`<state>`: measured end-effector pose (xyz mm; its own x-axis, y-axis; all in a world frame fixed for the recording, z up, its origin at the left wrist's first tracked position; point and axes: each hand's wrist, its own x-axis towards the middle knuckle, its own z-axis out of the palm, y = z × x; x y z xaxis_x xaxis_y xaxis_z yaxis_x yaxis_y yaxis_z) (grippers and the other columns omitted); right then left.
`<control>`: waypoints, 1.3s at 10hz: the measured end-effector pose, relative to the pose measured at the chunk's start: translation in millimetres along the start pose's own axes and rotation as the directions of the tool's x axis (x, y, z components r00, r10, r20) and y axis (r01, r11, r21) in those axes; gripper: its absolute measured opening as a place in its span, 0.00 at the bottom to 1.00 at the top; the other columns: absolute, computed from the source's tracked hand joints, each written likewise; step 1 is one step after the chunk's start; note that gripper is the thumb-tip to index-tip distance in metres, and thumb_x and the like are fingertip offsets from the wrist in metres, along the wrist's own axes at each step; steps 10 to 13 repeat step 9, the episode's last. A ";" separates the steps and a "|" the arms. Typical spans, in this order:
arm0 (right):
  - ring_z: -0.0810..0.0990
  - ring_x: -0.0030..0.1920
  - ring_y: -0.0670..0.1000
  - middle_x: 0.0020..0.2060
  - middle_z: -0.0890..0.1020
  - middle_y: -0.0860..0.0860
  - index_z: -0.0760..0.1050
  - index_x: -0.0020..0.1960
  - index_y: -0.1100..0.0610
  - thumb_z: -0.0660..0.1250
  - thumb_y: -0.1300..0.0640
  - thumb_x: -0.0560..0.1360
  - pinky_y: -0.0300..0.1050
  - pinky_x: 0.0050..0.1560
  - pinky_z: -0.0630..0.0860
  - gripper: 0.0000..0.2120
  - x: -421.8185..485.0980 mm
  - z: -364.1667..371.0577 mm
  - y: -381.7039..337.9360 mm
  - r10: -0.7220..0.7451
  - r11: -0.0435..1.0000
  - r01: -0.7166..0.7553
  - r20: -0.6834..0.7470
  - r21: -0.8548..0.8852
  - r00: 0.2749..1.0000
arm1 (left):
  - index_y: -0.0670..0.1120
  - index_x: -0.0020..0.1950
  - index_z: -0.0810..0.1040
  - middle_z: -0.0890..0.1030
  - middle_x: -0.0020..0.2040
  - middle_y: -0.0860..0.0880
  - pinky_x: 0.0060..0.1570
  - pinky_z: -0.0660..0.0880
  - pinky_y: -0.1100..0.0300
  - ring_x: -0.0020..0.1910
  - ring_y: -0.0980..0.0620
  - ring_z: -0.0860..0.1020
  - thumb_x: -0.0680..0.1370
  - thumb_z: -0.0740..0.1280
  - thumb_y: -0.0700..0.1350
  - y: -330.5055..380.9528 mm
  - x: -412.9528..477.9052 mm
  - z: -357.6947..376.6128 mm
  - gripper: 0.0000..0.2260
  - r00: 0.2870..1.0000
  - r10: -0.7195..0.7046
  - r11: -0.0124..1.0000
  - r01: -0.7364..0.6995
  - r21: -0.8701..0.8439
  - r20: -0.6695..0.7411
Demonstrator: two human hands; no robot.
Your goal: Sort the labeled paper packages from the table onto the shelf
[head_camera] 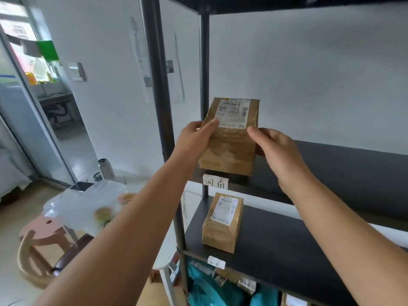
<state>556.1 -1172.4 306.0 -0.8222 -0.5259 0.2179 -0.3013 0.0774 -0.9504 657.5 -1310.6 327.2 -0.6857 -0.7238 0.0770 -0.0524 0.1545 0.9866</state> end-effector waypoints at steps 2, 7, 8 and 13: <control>0.78 0.47 0.39 0.50 0.83 0.43 0.79 0.63 0.52 0.63 0.39 0.77 0.33 0.40 0.70 0.22 33.2 14.0 10.9 0.065 0.998 -0.064 -0.040 0.010 0.997 | 0.45 0.68 0.76 0.84 0.56 0.45 0.51 0.78 0.58 0.54 0.47 0.82 0.81 0.63 0.51 -11.1 45.3 3.3 0.18 0.994 -0.074 0.996 0.078 -0.039 0.083; 0.73 0.68 0.53 0.70 0.74 0.52 0.68 0.74 0.56 0.56 0.38 0.80 0.43 0.55 0.67 0.30 13.8 40.9 1.2 0.029 0.964 -0.114 -0.333 -0.239 0.943 | 0.50 0.81 0.58 0.67 0.77 0.45 0.65 0.71 0.48 0.73 0.43 0.70 0.83 0.51 0.60 -28.5 50.4 -11.4 0.28 0.966 0.203 0.882 -0.251 0.398 0.160; 0.72 0.69 0.53 0.72 0.73 0.51 0.67 0.74 0.54 0.58 0.41 0.80 0.42 0.56 0.67 0.27 -4.7 43.3 1.5 -0.028 0.928 -0.117 -0.378 -0.353 0.925 | 0.51 0.81 0.56 0.61 0.80 0.45 0.71 0.67 0.45 0.78 0.43 0.62 0.83 0.53 0.58 -29.9 34.8 -20.6 0.27 0.909 0.367 0.768 -0.415 0.488 0.196; 0.71 0.71 0.53 0.73 0.71 0.51 0.67 0.74 0.52 0.62 0.42 0.79 0.44 0.60 0.69 0.27 -27.5 50.0 4.8 -0.081 0.866 -0.140 -0.410 -0.480 0.908 | 0.51 0.81 0.56 0.58 0.81 0.46 0.74 0.63 0.47 0.80 0.45 0.57 0.84 0.54 0.56 -35.2 19.3 -24.4 0.26 0.834 0.486 0.662 -0.546 0.514 0.261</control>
